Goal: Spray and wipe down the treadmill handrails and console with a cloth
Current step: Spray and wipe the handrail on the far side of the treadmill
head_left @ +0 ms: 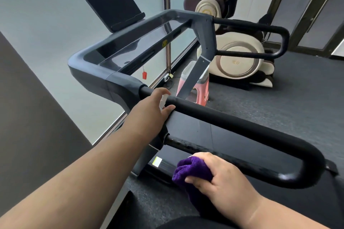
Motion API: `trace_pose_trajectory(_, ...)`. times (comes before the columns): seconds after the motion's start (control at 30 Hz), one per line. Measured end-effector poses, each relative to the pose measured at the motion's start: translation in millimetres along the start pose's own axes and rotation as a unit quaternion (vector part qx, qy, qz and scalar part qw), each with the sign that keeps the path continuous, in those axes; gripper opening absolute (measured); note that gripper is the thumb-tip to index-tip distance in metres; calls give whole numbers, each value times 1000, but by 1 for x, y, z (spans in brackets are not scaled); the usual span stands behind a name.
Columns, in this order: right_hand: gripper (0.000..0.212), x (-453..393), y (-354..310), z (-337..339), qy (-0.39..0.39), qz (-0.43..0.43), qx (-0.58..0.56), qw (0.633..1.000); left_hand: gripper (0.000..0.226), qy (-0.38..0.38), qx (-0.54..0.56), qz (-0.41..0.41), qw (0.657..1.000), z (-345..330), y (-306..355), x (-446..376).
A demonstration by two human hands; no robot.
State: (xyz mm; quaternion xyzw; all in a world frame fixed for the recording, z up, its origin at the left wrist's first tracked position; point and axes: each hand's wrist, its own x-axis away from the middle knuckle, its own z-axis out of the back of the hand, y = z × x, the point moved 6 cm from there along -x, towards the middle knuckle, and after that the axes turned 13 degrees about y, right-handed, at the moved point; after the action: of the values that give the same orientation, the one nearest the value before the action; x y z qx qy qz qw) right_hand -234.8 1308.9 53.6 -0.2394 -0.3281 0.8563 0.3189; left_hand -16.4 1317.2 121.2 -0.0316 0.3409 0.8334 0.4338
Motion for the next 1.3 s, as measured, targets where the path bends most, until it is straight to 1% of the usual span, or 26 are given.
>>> trace_pose_trajectory(0.1,53,2,3,-2,-8,-9,-1,1000,36,4,15,-5,1000,0,4,2)
trace_pose_trajectory(0.17,45,4,4,-2,-13,-16,2,1000,39,2,29,-14,999,0,11,5)
trace_pose_trajectory(0.23,41,6,5,2,-15,-25,6,1000,43,-11,35,-39,999,-2,25,11)
trace_pose_trajectory(0.33,50,10,12,7,-18,-41,9,999,44,-32,44,-80,995,-9,51,23)
trace_pose_trajectory(0.4,49,13,17,12,-22,-53,9,998,41,-46,48,-103,993,-17,68,31)
trace_pose_trajectory(0.57,46,19,26,29,-20,-66,19,997,34,-79,31,-126,988,-34,95,40)
trace_pose_trajectory(0.73,44,29,38,48,-17,-72,8,997,40,-108,11,-157,982,-44,120,48)
trace_pose_trajectory(1.03,44,54,67,90,-19,-73,11,997,42,-130,16,-222,966,-72,195,81)
trace_pose_trajectory(1.13,42,63,78,105,-16,-72,5,997,39,-139,5,-227,964,-83,211,91)
trace_pose_trajectory(1.3,41,77,91,127,-9,-67,-25,997,34,-135,-28,-210,968,-93,223,101)
